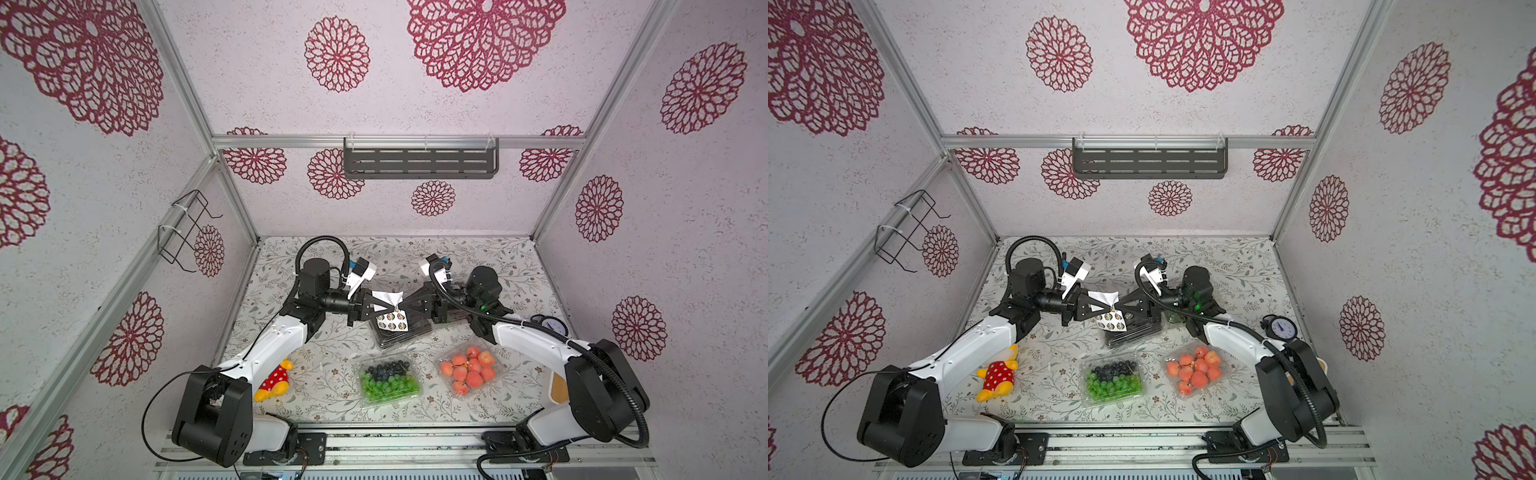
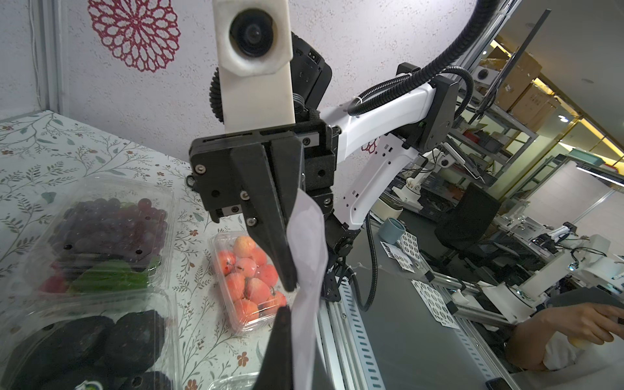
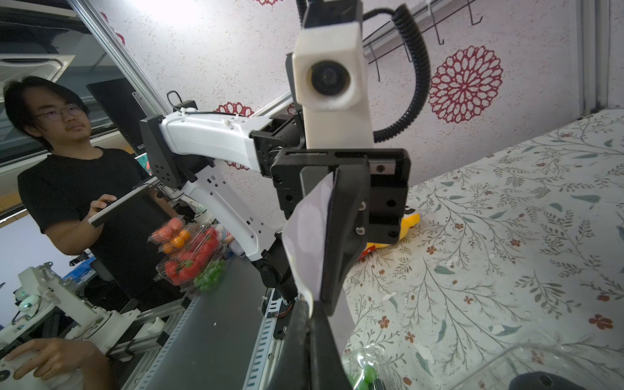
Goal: Label fruit boxes
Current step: Adjust the label sticker.
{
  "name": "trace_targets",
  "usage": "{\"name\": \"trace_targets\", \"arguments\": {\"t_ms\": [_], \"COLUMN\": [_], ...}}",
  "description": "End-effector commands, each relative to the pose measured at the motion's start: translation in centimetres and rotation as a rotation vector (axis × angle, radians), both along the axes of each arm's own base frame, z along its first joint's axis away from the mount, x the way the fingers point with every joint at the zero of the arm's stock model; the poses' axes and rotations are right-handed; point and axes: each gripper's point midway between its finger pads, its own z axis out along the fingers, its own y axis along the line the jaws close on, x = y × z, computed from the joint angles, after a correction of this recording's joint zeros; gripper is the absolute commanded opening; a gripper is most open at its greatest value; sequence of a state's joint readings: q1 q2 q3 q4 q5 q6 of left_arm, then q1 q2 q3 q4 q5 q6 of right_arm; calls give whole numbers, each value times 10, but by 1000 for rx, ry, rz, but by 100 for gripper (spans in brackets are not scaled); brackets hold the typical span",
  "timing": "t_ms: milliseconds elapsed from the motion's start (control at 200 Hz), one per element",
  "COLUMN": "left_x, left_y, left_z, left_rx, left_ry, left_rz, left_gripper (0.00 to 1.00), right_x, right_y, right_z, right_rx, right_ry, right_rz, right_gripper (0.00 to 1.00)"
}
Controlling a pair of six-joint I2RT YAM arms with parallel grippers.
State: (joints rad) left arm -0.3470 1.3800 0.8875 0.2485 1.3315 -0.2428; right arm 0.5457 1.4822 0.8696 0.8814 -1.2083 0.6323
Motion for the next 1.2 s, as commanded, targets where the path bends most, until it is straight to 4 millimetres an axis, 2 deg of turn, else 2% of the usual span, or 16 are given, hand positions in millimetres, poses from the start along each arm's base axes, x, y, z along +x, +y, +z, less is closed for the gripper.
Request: {"name": "trace_targets", "arguments": {"t_ms": [0, 540, 690, 826, 836, 851, 871, 1096, 1196], "left_x": [-5, 7, 5, 4, 4, 9, 12, 30, 42], "left_y": [-2, -4, 0, 2, 2, 1, 2, 4, 6], "left_z": [7, 0, 2, 3, 2, 1, 0, -4, -6], "left_rx": [-12, 1, 2, 3, 4, 11, 15, 40, 54], "left_ry": [-45, -17, -30, -27, -25, -24, -22, 26, 53], "left_rz": [-24, -5, 23, 29, 29, 57, 73, 182, 247], "left_gripper": [0, 0, 0, 0, 0, 0, 0, 0, 0], "right_x": [-7, -6, 7, 9, 10, 13, 17, 51, 50], "right_y": [2, 10, -1, -6, -6, -7, -7, -29, -40], "right_z": [20, 12, 11, 20, 20, 20, 19, 5, 11], "right_rx": [48, 32, 18, 28, 24, 17, 3, -184, -231], "right_ry": [-58, -35, -44, -70, -72, -75, -78, -142, -211], "right_rz": [38, 44, -41, -92, -102, -123, -155, -593, -775], "right_gripper": [0, 0, 0, 27, 30, 39, 43, 47, 47]}}
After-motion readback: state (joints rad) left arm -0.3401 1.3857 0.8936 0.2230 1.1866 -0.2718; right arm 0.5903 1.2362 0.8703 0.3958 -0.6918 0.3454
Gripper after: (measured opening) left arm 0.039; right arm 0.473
